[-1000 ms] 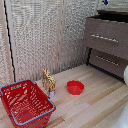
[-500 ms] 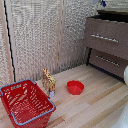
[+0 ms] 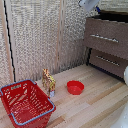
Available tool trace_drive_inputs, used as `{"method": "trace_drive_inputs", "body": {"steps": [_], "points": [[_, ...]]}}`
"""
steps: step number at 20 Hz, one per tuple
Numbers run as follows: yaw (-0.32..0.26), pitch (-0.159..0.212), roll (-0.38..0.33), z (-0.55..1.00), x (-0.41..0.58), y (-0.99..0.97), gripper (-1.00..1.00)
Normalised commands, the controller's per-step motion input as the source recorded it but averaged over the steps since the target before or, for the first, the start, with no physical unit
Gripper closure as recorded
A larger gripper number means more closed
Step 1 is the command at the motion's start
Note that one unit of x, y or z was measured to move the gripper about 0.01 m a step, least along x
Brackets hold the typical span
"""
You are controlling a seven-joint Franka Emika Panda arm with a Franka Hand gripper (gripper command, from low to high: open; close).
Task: Compassionately, move the pinch receptors towards pink recepticle. Embrace the recepticle delicately and rise accordingly. Progress forward guided by applied tension and move towards the highest section of the storage unit. Place the recepticle delicately and shut the storage unit.
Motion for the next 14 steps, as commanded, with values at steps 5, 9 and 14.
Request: {"method": "trace_drive_inputs", "body": {"steps": [5,9,14], "points": [[0.048,0.119,-0.375,-0.21,-0.002,0.32,-1.00],[0.051,0.137,-0.375,-0.20,-0.025,0.32,-1.00],[0.075,0.159,-0.352,-0.26,-0.034,0.31,-1.00]]}}
